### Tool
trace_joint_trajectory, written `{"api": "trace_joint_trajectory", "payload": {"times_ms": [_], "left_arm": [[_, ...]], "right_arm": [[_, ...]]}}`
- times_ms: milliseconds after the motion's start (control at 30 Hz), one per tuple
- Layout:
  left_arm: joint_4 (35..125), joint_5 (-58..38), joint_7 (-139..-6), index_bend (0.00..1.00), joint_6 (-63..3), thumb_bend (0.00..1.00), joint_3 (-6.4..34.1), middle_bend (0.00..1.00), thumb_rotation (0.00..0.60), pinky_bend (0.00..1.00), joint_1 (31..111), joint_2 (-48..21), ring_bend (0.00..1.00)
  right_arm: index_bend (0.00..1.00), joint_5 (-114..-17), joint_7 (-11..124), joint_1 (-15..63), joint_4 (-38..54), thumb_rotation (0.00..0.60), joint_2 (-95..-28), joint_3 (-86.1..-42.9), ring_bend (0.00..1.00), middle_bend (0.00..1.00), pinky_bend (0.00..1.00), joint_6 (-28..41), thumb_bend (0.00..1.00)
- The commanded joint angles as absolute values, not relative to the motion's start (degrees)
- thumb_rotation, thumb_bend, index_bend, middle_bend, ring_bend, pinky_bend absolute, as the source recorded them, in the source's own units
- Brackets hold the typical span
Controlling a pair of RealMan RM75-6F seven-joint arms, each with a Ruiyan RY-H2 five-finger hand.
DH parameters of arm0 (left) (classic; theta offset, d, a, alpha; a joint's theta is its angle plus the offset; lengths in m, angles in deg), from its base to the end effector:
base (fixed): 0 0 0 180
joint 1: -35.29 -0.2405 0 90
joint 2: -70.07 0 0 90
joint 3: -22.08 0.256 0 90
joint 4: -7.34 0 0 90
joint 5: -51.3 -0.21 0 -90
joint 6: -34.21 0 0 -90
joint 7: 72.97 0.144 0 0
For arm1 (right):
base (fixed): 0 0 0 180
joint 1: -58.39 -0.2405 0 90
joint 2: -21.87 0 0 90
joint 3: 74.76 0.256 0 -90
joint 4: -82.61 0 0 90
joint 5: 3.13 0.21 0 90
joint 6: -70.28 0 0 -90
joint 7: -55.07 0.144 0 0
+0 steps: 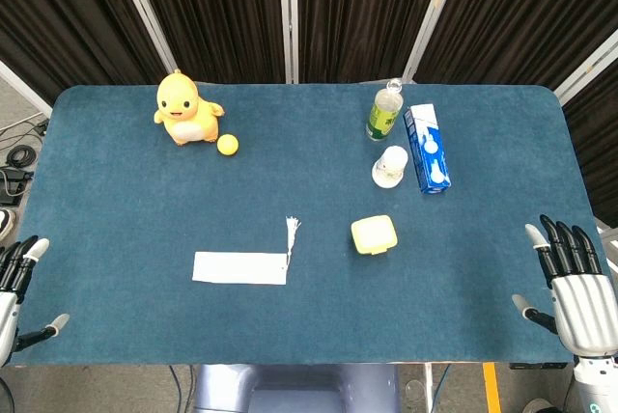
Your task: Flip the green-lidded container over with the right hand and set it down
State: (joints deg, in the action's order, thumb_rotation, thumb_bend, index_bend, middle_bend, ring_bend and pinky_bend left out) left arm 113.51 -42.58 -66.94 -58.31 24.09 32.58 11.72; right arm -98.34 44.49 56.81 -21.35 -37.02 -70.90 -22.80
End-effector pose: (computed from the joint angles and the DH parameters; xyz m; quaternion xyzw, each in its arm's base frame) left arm -0.2716 0.1240 0.1718 -0.5878 -0.3964 -0.4008 0.5802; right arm -0.2567 -0.1630 0.1843 0.6078 -0.2995 0.4293 0.5972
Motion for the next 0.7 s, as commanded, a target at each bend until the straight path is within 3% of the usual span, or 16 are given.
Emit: {"api": "trace_joint_trajectory", "payload": {"times_ms": [33, 367, 500, 700], "left_arm": [[113.4, -42.6, -67.0, 0.00, -58.3, 0.00, 24.1, 0.00, 0.600, 0.00, 32.6, 11.7, 0.00], [113.0, -41.7, -66.7, 0.00, -56.3, 0.00, 23.9, 0.00, 0.600, 0.00, 33.5, 11.2, 0.00], [112.9, -40.7, -65.9, 0.00, -55.1, 0.00, 23.3, 0.00, 0.600, 0.00, 34.3, 10.7, 0.00], [112.3, -38.2, -64.3, 0.00, -53.3, 0.00, 22.5, 0.00, 0.600, 0.00, 35.1, 9.7, 0.00]], "right_arm": [[0.00, -98.3, 44.4, 56.8, -21.3, 0.600, -37.1, -70.9, 0.00, 0.00, 0.00, -22.7, 0.00], [0.00, -96.9, 41.2, 52.2, -20.4, 0.600, -37.7, -70.1, 0.00, 0.00, 0.00, -14.9, 0.00], [0.00, -98.8, 37.9, 42.2, -20.1, 0.600, -37.1, -68.3, 0.00, 0.00, 0.00, -1.1, 0.00], [0.00, -96.2, 34.3, 33.2, -19.5, 0.600, -39.5, -66.2, 0.00, 0.00, 0.00, 11.6, 0.00]]}}
